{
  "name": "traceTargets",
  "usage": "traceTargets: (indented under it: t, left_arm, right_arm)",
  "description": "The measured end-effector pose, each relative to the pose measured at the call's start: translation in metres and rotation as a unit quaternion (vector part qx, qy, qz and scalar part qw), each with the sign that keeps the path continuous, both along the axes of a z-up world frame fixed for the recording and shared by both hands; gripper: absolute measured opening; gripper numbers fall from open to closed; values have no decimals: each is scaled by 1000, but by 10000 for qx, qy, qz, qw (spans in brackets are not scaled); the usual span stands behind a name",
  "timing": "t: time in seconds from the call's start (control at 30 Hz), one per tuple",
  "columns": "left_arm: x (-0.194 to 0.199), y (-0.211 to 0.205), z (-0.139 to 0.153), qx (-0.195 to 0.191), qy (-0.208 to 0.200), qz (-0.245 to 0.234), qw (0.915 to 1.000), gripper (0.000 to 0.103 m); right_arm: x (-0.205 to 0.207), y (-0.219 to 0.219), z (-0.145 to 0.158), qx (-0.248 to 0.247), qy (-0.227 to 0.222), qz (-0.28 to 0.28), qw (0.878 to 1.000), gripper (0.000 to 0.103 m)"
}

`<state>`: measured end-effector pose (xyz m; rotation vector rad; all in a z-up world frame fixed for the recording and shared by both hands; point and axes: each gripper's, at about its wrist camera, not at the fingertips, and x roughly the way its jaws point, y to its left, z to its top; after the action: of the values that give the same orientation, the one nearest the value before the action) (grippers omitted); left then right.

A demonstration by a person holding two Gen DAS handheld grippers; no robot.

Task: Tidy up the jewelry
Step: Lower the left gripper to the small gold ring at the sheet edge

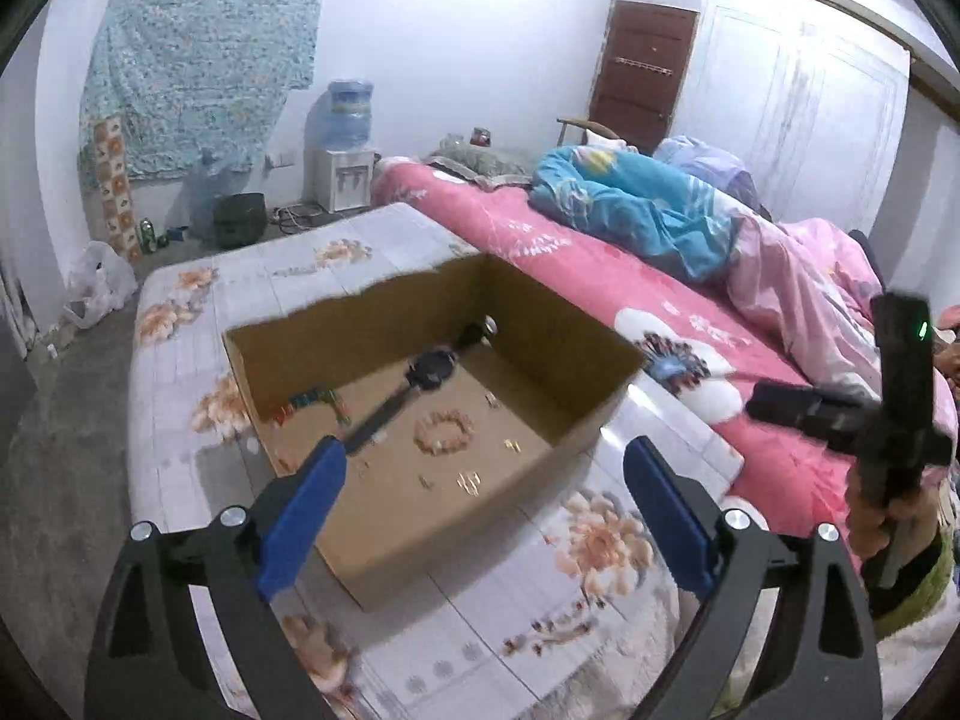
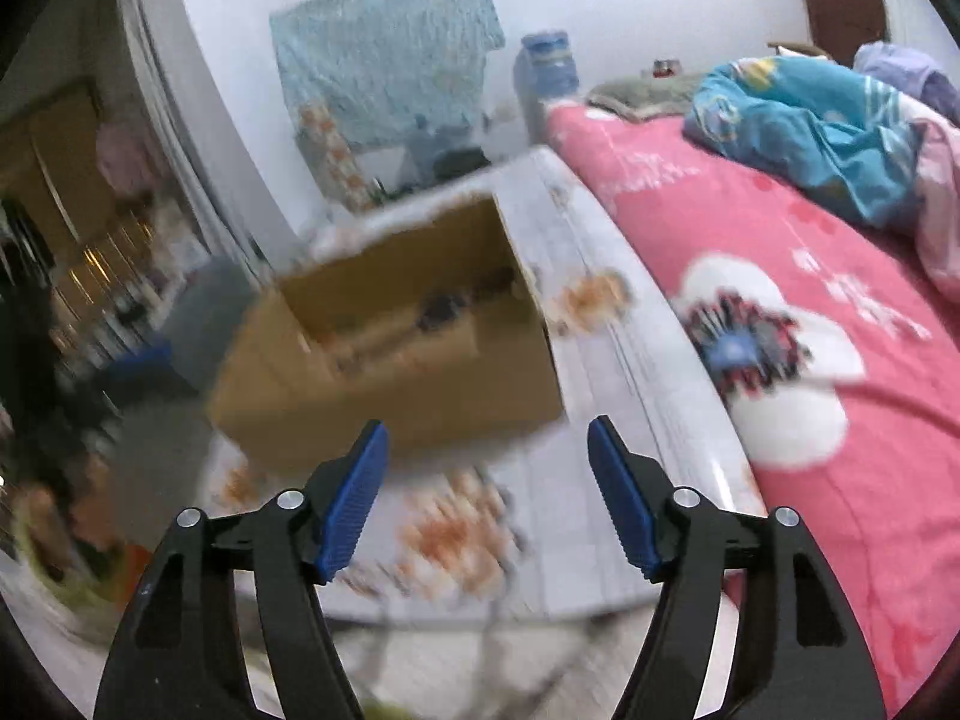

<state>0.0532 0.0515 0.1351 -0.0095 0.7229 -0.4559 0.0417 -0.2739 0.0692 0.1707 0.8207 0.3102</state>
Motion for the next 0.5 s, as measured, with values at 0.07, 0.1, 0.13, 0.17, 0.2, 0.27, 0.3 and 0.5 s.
traceTargets:
  t: [0.07, 0.1, 0.13, 0.17, 0.2, 0.27, 0.3, 0.5]
  left_arm:
    - [-16, -5, -11, 32, -49, -177, 9998, 92]
    - [-24, -11, -17, 84, -74, -305, 9995, 92]
    - [-31, -16, -24, 131, -83, -425, 9990, 92]
    - [-39, -25, -33, 229, -58, -588, 9980, 92]
    - [-46, -36, -44, 358, -39, -764, 9964, 92]
    - [-56, -56, -62, 564, 44, -1069, 9927, 92]
    - [-59, -67, -72, 703, 79, -1233, 9898, 92]
    - [-60, -132, -110, 1053, 188, -2137, 9710, 68]
  right_arm:
    - [-15, 0, -20, -182, 110, 4, 9998, 53]
    - [-25, -1, -36, -245, 211, 13, 9995, 50]
    - [-30, -2, -45, -260, 283, 5, 9993, 49]
    - [-38, -5, -57, -252, 397, -58, 9989, 46]
    - [-43, -7, -63, -215, 473, -109, 9986, 42]
    - [-51, -18, -79, 98, 659, -307, 9973, 36]
    - [-54, -25, -85, 291, 699, -421, 9962, 33]
    - [-60, -45, -97, 970, 777, -723, 9896, 30]
